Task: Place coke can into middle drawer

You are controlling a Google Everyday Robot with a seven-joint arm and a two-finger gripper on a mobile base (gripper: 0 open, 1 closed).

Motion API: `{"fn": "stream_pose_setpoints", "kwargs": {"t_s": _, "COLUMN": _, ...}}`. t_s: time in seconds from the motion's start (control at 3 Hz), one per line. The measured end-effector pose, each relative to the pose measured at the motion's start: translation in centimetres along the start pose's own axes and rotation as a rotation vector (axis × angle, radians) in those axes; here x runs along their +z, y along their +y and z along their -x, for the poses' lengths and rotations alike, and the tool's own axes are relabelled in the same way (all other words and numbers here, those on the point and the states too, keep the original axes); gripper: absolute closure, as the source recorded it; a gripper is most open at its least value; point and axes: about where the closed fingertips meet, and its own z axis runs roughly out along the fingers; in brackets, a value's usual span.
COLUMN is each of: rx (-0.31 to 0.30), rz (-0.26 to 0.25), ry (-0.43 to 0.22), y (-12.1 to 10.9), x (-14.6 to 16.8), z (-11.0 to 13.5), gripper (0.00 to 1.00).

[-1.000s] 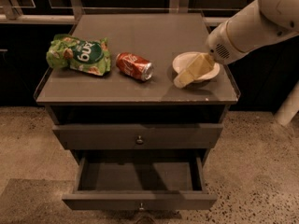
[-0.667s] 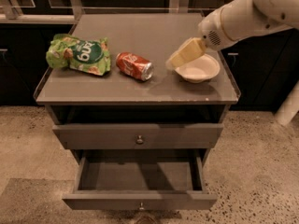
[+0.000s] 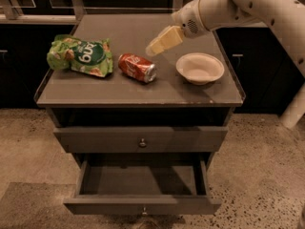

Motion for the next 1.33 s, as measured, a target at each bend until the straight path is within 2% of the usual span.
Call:
{"fn": "stream_pose_setpoints", "kwargs": {"t_s": 0.33, "rx": -0.014, "rz": 0.094, "ry": -0.049, "y": -0.1, "x": 3.1, "z": 1.6, "gripper": 0.00}}
{"fn": "stream_pose_setpoints", "kwargs": {"t_s": 0.67, "rx": -0.021, "rz": 0.207, "ry": -0.065, "y": 0.8, "x": 6.4, "z": 2.7, "gripper": 0.00}}
{"fn": "stream_pose_setpoints", "kwargs": {"t_s": 1.0, "rx": -0.022, "rz": 0.297, "ry": -0.020, "y": 2.4, "x": 9.0, "z": 3.0, "gripper": 0.00}}
{"fn": "stream_pose_setpoints", "kwargs": {"t_s": 1.33, "rx": -0.004, "rz": 0.268, "ry": 0.042, "y": 2.3, "x": 8.5, "z": 3.0, "gripper": 0.00}}
